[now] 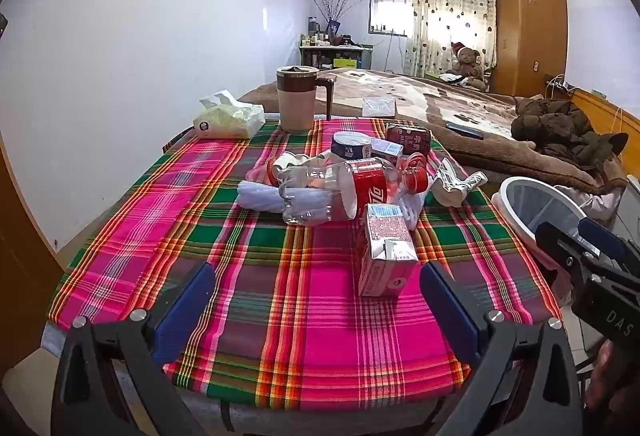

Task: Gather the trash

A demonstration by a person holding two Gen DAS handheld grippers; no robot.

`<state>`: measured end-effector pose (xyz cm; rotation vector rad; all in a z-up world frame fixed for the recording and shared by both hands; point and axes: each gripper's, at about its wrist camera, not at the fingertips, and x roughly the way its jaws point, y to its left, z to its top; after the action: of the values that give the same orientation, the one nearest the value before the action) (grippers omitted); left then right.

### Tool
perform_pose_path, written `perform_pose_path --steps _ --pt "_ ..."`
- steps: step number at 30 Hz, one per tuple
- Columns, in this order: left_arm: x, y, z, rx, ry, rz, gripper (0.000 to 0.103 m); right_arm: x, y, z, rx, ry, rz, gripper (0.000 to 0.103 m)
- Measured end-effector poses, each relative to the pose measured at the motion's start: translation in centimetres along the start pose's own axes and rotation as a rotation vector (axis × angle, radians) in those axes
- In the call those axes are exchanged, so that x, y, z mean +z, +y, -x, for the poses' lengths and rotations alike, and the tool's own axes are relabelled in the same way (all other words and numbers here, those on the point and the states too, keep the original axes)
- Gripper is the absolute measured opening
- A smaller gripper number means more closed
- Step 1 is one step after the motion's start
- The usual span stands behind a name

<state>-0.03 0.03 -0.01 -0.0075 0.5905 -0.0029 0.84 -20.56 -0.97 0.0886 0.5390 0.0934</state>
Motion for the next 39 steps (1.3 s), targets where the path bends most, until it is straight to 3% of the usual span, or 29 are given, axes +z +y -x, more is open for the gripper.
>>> perform_pose_path --steps 39 --pt "0.12 0.34 0.55 0.009 -0.007 0.014 0.103 0.32 0.60 0.78 -0.043 -0.033 0.041 0.088"
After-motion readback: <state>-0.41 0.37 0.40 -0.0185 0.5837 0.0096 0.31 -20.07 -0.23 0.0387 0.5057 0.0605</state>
